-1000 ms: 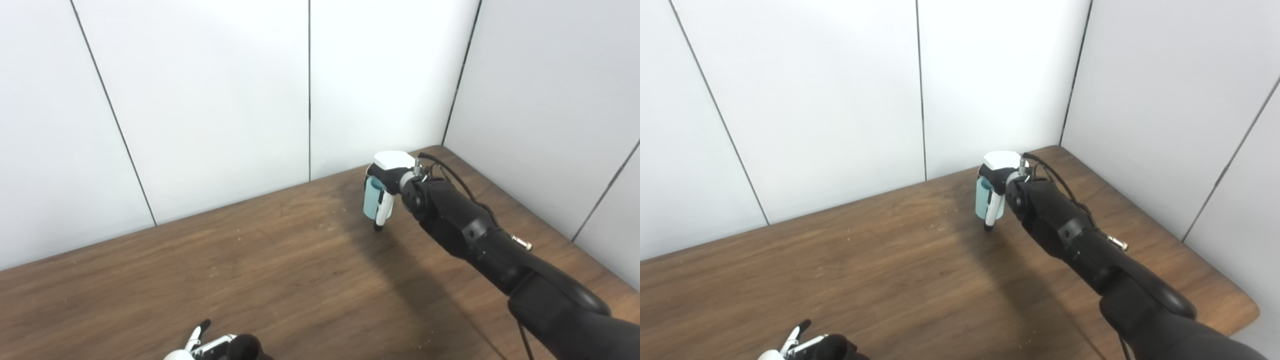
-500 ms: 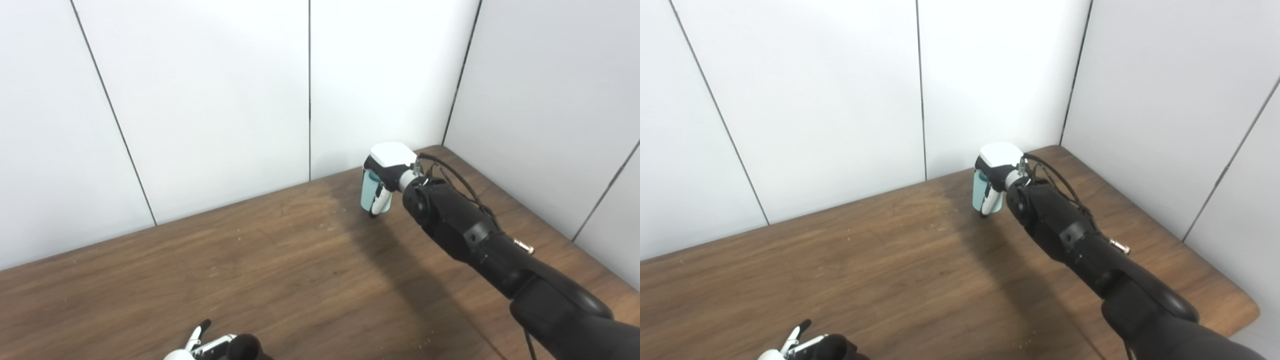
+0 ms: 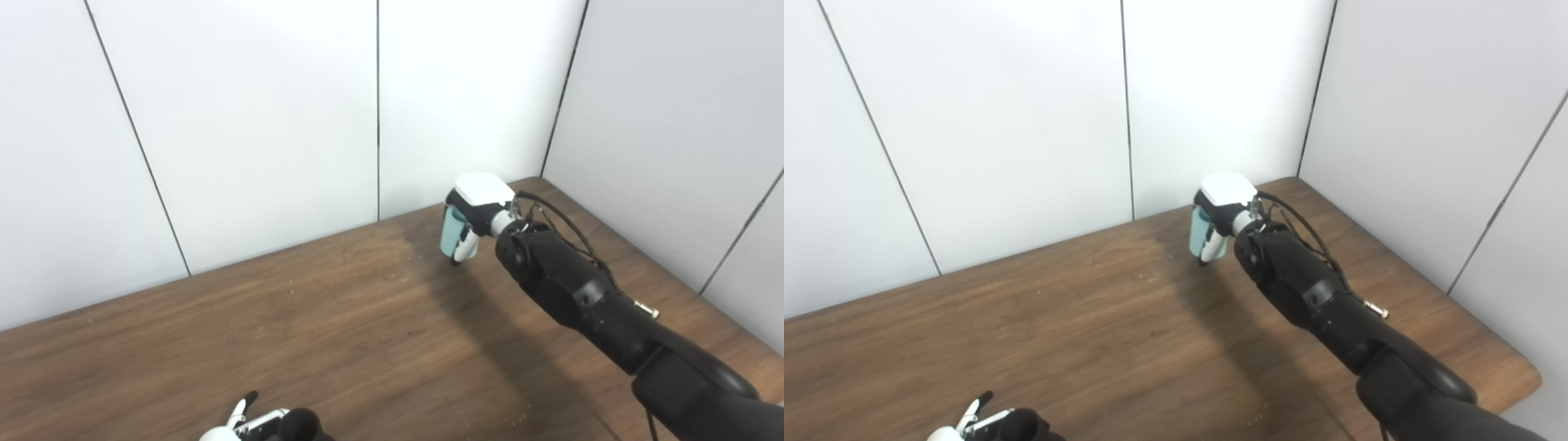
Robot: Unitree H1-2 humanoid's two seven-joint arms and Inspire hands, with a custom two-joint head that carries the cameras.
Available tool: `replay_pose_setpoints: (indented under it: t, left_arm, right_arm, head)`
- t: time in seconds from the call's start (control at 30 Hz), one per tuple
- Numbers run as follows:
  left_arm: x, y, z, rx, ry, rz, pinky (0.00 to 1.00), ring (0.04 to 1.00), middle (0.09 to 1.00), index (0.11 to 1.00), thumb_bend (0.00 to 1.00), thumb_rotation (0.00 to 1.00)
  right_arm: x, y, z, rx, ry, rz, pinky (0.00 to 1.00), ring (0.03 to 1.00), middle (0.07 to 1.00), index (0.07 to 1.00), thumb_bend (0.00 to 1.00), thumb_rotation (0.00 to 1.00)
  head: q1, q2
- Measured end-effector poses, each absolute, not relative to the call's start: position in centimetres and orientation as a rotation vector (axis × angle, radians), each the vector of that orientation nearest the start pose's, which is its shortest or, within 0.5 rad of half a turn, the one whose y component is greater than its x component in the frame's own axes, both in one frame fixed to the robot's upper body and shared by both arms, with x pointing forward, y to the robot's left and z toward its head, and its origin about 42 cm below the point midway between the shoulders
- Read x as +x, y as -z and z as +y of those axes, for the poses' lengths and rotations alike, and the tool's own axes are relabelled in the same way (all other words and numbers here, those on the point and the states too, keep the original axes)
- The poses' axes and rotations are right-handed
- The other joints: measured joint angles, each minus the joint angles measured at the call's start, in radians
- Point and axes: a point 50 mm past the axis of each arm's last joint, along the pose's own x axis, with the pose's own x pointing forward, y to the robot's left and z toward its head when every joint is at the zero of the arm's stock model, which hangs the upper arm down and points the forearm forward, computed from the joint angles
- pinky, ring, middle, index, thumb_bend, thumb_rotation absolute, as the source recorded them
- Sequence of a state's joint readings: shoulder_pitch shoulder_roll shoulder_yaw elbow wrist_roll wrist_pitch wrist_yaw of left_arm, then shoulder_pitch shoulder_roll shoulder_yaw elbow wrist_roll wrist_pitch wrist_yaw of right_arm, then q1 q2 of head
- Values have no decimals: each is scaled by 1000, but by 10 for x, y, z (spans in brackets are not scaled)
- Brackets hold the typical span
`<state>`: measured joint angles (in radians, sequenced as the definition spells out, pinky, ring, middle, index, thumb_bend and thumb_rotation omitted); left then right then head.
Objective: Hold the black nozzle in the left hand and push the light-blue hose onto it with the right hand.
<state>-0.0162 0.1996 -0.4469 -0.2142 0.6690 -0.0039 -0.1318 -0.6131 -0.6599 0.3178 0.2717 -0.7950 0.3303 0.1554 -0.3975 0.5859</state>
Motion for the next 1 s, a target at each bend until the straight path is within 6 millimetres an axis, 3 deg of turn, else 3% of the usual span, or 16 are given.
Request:
replay_pose_setpoints:
  t: [0.2, 0.5, 0.8, 1.0]
  left_arm:
    - [253, -136, 133, 837, 508, -273, 1000, 607, 492, 490, 520, 0]
    - [252, -138, 123, 850, 485, -264, 1000, 595, 496, 487, 520, 0]
    - [251, -137, 116, 848, 464, -255, 1000, 599, 511, 477, 519, 0]
    - [252, -137, 110, 847, 444, -249, 1000, 585, 518, 472, 518, 0]
  right_arm:
    - [436, -294, -339, -1504, 44, -54, 312, 409, 499, 512, 497, 0]
    - [399, -295, -307, -1444, -85, -162, 308, 407, 509, 508, 496, 0]
    - [363, -307, -275, -1384, -241, -287, 314, 413, 498, 505, 498, 0]
    - [341, -314, -255, -1283, -327, -357, 378, 422, 478, 499, 503, 0]
  head:
    - [101, 29]
    - [284, 14]
    - [382, 46]
    - [408, 63]
